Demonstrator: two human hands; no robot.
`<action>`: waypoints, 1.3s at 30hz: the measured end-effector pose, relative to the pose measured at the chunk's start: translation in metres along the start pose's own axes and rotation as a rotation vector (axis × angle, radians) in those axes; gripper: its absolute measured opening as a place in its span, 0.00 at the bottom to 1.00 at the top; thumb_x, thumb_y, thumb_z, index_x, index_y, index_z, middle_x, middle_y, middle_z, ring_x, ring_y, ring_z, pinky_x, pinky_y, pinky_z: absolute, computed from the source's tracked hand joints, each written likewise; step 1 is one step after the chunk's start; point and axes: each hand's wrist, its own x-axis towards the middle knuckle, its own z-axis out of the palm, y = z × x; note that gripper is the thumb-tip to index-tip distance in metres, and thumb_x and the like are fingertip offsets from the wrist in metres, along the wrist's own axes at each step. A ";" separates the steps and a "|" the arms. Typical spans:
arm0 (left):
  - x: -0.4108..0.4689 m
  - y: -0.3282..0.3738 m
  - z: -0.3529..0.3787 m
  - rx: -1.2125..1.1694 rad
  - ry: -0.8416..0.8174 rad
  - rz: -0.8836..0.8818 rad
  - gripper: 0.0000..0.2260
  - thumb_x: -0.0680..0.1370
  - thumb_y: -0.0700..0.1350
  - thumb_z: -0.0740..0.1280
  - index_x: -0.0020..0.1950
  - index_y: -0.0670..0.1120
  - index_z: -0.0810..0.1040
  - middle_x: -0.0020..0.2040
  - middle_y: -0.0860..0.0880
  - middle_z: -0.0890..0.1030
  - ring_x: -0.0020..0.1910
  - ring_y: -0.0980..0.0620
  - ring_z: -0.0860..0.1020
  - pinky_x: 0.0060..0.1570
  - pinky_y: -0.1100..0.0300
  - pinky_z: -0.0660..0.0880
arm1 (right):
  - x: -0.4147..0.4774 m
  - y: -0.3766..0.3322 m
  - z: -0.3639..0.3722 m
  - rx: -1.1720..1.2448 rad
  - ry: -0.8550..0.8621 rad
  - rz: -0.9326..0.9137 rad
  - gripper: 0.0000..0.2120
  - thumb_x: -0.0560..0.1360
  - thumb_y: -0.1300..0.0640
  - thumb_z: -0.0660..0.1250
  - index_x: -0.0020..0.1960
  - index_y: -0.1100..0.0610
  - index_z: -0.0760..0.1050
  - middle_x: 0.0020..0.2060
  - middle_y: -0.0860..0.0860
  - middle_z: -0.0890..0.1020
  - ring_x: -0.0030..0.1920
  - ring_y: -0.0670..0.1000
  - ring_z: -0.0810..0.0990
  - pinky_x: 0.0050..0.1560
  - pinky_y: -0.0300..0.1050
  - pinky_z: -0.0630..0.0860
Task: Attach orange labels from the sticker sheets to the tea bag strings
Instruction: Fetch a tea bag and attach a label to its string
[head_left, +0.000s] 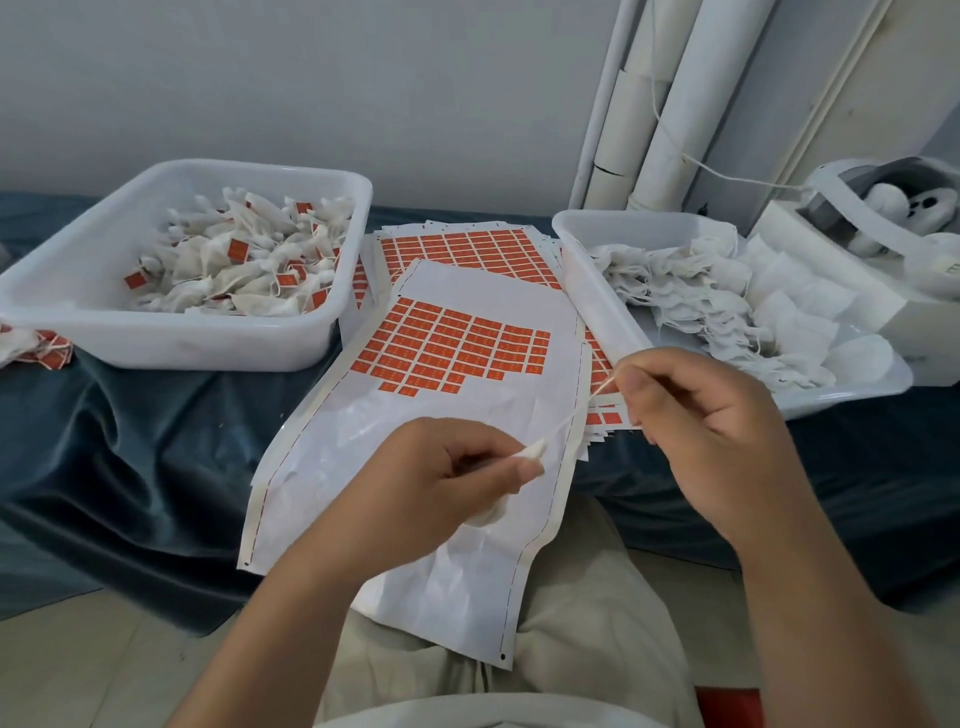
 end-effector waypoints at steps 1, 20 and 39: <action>0.000 0.000 0.000 0.001 -0.007 0.012 0.21 0.72 0.68 0.66 0.49 0.53 0.88 0.41 0.54 0.85 0.41 0.49 0.83 0.43 0.52 0.83 | 0.000 -0.001 0.002 0.010 0.011 -0.005 0.08 0.82 0.48 0.65 0.48 0.38 0.80 0.38 0.30 0.81 0.40 0.35 0.81 0.39 0.23 0.71; 0.000 0.003 0.015 -0.206 0.387 0.230 0.08 0.81 0.49 0.70 0.47 0.55 0.89 0.41 0.53 0.86 0.43 0.47 0.84 0.42 0.62 0.81 | -0.008 -0.009 0.031 -0.143 -0.341 0.179 0.10 0.81 0.44 0.67 0.48 0.45 0.85 0.40 0.41 0.84 0.44 0.45 0.84 0.47 0.40 0.78; -0.005 -0.001 0.018 0.248 -0.091 0.158 0.17 0.87 0.53 0.55 0.54 0.50 0.81 0.49 0.53 0.81 0.51 0.51 0.79 0.54 0.53 0.76 | -0.006 -0.015 0.018 -0.364 -0.189 -0.077 0.06 0.76 0.48 0.76 0.44 0.50 0.85 0.38 0.40 0.81 0.43 0.42 0.79 0.43 0.29 0.71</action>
